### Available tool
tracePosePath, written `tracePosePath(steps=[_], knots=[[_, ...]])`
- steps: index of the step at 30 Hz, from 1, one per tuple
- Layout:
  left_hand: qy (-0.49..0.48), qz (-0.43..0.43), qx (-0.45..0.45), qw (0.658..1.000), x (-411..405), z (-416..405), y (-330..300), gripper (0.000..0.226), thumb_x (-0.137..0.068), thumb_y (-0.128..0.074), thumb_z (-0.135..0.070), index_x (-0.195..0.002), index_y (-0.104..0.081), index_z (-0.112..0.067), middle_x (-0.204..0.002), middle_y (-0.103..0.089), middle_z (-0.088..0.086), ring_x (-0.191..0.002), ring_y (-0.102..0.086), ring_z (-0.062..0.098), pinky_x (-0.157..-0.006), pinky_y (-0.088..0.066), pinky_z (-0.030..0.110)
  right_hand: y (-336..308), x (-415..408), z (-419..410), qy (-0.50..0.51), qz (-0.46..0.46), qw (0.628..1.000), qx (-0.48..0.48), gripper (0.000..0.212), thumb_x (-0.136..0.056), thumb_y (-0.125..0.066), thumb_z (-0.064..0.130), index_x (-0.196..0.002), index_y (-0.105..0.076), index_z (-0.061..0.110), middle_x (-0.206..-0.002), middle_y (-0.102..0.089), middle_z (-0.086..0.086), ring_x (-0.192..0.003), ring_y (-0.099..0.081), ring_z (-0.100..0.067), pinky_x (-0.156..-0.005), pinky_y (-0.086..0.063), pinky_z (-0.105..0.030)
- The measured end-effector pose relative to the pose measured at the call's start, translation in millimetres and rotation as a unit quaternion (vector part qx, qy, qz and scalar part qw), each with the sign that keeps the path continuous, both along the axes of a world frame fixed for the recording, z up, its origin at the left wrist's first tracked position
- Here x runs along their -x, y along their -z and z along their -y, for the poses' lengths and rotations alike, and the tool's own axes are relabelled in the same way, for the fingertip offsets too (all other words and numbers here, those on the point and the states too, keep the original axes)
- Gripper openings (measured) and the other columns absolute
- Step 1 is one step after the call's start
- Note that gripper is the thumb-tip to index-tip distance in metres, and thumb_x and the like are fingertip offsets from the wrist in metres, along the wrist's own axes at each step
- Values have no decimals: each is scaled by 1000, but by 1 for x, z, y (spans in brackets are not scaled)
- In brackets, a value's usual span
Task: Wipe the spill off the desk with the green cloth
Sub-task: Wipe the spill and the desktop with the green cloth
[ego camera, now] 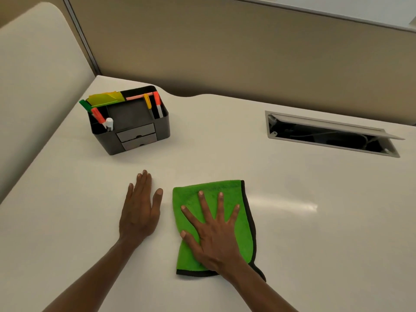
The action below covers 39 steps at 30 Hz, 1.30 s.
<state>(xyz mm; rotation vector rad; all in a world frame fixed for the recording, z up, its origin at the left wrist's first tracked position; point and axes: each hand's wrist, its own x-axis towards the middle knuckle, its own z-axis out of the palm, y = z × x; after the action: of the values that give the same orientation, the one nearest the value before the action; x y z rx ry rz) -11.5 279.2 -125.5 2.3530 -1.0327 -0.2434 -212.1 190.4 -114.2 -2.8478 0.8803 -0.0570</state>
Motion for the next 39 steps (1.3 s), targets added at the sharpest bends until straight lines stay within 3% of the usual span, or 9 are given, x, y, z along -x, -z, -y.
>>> tracePosePath(steps=[10, 17, 32, 36, 39], knots=[[-4, -12, 26, 1000, -1, 0, -2, 68, -98, -12, -48, -154, -20, -11, -163, -16, -3, -151, -6, 5, -122, -2, 26, 5, -64, 11, -4, 3, 1000, 5, 58, -96, -25, 67, -152, -12, 55, -168, 4, 3, -149, 11, -46, -104, 0, -83], [24, -1, 35, 999, -38, 23, -10, 57, -100, -25, -33, -152, -30, -9, -160, -27, 2, -150, -22, 14, -123, -19, 36, 4, -101, 43, 25, 11, 1000, -2, 56, -96, -19, 67, -150, -11, 58, -167, 5, 7, -149, 15, -43, -105, 7, -79], [50, 51, -20, 997, -58, 32, -1, 57, -100, -23, -32, -152, -26, -10, -162, -19, -2, -151, -15, 12, -123, -15, 32, 2, -150, 124, 114, 13, 993, -12, 55, -95, -21, 65, -149, -14, 58, -167, 1, 9, -151, 9, -40, -106, 7, -78], [105, 72, -29, 991, -63, 46, -5, 59, -100, -18, -32, -152, -27, -7, -162, -18, 2, -151, -14, 15, -123, -13, 32, 2, -163, 143, 116, 12, 993, -16, 56, -94, -18, 65, -149, -12, 58, -167, 2, 8, -151, 11, -40, -106, 7, -79], [141, 64, -14, 988, -71, 66, -12, 54, -100, -28, -24, -150, -31, -5, -161, -23, 4, -151, -17, 15, -123, -14, 31, 4, -170, 155, 115, 15, 993, -14, 56, -94, -17, 66, -149, -11, 58, -167, 2, 8, -151, 12, -40, -106, 9, -78]])
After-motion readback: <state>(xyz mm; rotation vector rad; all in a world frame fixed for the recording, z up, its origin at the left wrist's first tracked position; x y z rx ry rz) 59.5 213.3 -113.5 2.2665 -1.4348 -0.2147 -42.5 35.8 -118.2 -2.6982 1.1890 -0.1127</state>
